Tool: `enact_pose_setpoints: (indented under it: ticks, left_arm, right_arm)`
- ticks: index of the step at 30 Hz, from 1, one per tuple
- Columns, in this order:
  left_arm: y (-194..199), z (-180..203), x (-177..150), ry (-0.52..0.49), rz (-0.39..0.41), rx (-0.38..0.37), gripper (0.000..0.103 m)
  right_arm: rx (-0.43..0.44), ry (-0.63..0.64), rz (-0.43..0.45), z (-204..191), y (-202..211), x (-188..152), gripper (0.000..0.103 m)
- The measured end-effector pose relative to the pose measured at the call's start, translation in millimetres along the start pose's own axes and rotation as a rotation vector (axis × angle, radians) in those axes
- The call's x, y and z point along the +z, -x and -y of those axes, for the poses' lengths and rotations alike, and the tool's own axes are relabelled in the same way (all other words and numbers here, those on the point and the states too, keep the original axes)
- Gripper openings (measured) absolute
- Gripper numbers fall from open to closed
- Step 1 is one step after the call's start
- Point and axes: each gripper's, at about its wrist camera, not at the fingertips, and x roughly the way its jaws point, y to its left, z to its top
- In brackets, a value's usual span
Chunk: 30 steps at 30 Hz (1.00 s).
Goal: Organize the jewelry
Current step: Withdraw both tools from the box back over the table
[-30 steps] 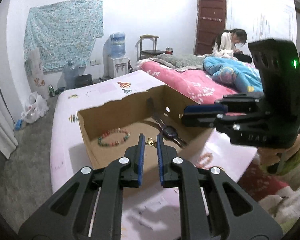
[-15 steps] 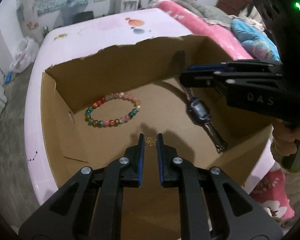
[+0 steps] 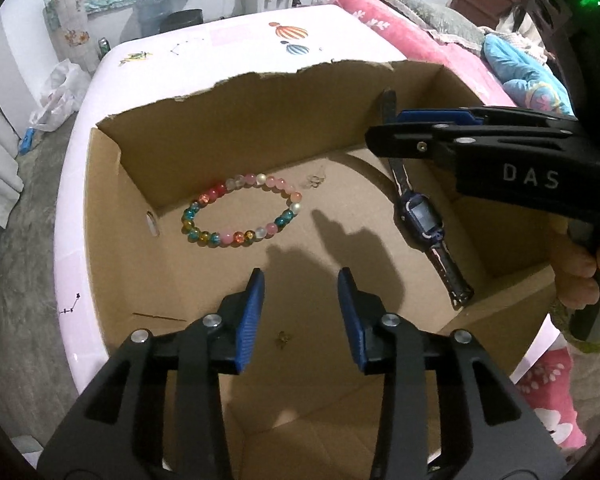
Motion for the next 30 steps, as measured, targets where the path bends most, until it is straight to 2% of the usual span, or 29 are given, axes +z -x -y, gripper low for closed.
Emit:
enact_pose_setpoints:
  ticks: [6,11,15,19,21,23,28,30]
  left_arm:
    - [25,1,-4,0.004,0.075,0.008,0.048]
    - [67,3,-18,0.007,0.189,0.01,0.051]
    - [113,3,-46,0.008,0.314,-0.002,0.06]
    - [143,3,-82,-0.003,0.383,-0.022,0.066]
    - [148,5,-100,-0.01,0.4,-0.035,0.069]
    - [146,8,-119,-0.001,0.408,-0.049,0.07]
    - [112,24,-156,0.04,0.358,-0.108,0.07]
    - [96,32,-162,0.028,0.333,-0.108,0.07]
  right_arm:
    - [0.015,-0.002,0.068,0,29,-1,0.048]
    - [0.076,-0.014,0.169,3,79,-16,0.05]
    - [0.136,-0.008,0.282,9,135,-47,0.052]
    - [0.197,0.015,0.372,19,183,-101,0.057]
    - [0.245,0.014,0.375,26,193,-127,0.06]
    - [0.257,-0.006,0.36,29,192,-152,0.061]
    - [0.206,-0.078,0.242,30,155,-209,0.061]
    - [0.24,-0.119,0.198,30,138,-222,0.061]
